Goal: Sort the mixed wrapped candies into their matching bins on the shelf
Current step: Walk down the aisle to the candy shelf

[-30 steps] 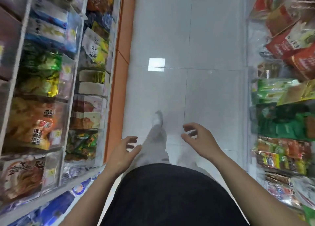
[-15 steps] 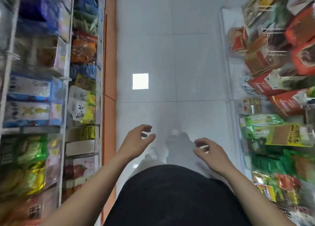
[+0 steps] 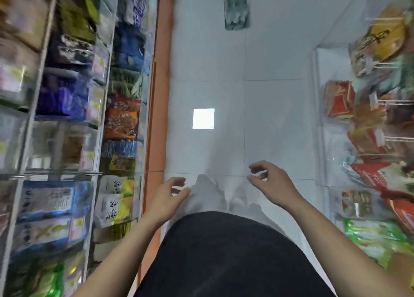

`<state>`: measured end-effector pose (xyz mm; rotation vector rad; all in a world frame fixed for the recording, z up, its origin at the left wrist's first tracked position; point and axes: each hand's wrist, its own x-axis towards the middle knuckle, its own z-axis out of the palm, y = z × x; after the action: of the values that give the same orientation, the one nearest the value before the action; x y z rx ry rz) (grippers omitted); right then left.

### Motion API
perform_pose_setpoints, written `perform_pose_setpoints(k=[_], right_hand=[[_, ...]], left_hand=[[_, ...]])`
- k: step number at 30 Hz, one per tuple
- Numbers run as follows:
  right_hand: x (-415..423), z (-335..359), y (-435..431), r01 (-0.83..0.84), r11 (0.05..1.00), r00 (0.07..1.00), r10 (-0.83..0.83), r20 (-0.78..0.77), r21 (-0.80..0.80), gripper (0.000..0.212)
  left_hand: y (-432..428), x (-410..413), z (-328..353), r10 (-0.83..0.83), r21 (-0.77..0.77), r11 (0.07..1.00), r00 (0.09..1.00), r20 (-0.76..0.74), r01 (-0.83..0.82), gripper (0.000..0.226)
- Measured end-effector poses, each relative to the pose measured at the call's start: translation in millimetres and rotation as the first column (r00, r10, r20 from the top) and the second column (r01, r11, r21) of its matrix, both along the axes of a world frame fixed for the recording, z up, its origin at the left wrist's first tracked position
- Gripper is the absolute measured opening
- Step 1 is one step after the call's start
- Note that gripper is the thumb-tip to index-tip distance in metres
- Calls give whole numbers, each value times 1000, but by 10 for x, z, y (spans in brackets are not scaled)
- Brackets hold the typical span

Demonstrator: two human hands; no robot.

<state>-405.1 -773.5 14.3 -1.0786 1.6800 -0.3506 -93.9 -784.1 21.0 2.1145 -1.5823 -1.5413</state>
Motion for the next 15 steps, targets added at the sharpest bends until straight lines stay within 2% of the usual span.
perform_pose_setpoints(k=[6, 15], right_hand=[[-12, -129, -1568, -43, 999, 999, 42, -23, -12, 23], [-473, -77, -3022, 32, 995, 997, -26, -68, 92, 24]], left_hand=[[-1387, 44, -248, 41, 0, 999, 999, 9, -41, 38], [-3867, -698, -143, -138, -47, 990, 990, -39, 137, 42]])
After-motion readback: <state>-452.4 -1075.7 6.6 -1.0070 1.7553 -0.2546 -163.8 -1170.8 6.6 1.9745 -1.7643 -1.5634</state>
